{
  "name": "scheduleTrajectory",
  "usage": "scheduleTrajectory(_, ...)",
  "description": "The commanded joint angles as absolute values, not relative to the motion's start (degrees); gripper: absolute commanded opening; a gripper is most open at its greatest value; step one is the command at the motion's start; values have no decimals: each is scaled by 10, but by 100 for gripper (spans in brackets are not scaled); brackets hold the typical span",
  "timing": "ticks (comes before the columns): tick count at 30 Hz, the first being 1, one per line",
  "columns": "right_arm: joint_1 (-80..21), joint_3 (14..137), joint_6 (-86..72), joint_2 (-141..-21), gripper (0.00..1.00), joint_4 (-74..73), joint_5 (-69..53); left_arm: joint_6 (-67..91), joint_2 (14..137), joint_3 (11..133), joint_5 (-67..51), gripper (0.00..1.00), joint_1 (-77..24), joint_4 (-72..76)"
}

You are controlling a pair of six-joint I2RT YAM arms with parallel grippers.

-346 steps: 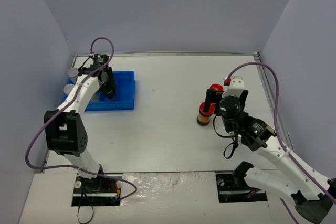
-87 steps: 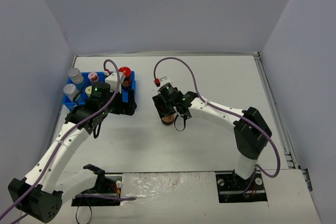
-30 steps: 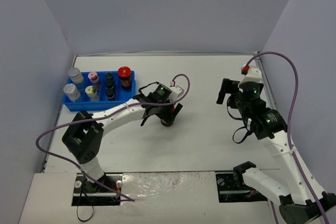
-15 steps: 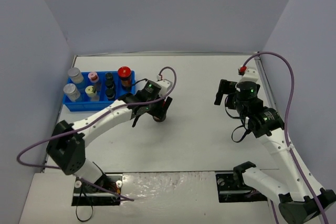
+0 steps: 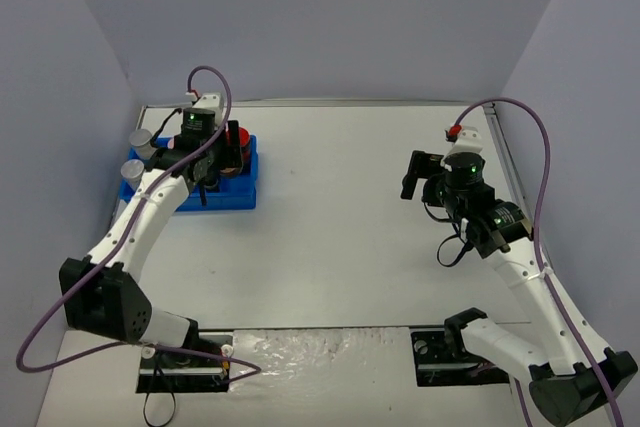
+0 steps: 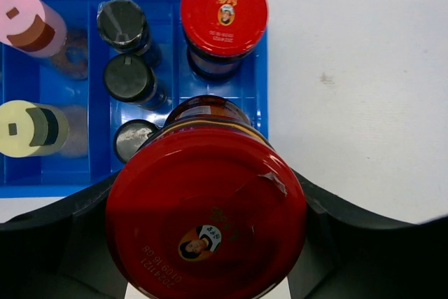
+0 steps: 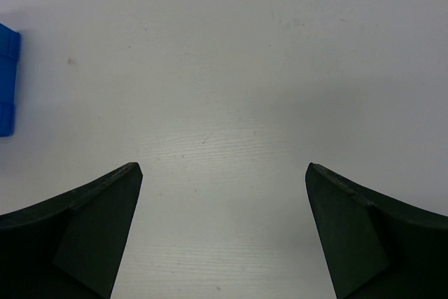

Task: Organize the condiment bottles

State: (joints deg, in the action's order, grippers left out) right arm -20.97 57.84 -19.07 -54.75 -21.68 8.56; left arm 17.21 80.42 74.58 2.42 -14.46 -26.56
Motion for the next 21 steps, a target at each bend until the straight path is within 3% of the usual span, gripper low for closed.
scheduleTrajectory(1, -206, 581, -191, -552, 100, -175, 74, 188, 832, 804, 0, 0, -123, -198)
scheduleTrajectory(21, -206, 565, -189, -550, 100, -176, 78, 206, 945, 793, -24, 3, -116, -150)
